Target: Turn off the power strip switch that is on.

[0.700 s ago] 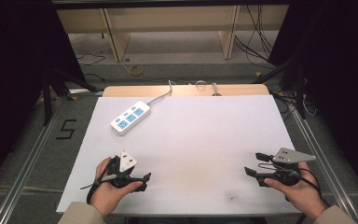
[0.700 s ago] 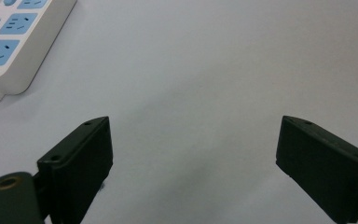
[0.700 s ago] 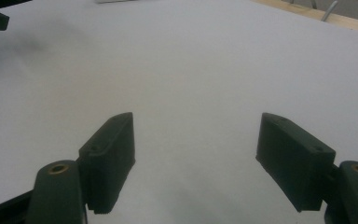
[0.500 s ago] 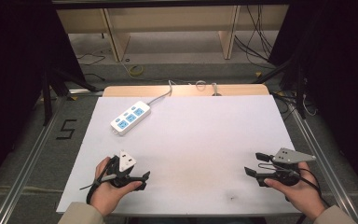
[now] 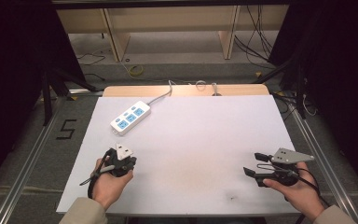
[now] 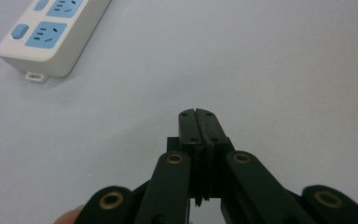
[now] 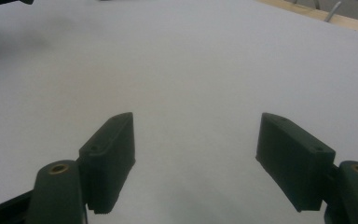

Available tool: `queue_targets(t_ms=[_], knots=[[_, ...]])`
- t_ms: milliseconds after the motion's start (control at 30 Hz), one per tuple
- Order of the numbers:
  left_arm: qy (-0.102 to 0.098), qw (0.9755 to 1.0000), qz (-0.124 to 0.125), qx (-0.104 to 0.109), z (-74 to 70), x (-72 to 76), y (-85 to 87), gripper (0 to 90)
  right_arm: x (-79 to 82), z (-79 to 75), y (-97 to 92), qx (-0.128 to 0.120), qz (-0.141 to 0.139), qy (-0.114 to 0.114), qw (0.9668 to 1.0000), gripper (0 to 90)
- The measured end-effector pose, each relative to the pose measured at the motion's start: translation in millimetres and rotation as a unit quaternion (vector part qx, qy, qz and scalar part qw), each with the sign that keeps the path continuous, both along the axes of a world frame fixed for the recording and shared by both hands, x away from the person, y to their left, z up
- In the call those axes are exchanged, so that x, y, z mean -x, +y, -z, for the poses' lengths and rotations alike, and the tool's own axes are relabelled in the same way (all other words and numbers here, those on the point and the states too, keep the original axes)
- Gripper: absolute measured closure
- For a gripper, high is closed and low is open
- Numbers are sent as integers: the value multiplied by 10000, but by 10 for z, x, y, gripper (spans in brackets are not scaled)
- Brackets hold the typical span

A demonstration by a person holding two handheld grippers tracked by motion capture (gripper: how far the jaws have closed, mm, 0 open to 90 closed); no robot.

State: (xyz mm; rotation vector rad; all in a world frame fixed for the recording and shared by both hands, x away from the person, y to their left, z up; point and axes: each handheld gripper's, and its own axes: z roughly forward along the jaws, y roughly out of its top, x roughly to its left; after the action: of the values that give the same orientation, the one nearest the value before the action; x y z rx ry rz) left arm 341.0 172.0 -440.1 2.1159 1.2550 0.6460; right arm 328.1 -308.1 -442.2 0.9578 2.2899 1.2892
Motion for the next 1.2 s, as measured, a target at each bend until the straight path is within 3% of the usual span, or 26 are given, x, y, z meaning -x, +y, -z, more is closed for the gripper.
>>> queue_targets(t_ms=[300, 567, 1200], knots=[[-28, 10000, -67, 54, -67, -198, 58, 898, 1, 1, 3, -5, -3, 9, 10000, 282], [-39, 9996, -251, 118, -149, -468, 133, 898, 1, 4, 7, -7, -12, 27, 10000, 282], [-33, 9989, -459, 46, -182, -743, 178, 898, -1, 5, 12, 23, -39, 36, 10000, 282]])
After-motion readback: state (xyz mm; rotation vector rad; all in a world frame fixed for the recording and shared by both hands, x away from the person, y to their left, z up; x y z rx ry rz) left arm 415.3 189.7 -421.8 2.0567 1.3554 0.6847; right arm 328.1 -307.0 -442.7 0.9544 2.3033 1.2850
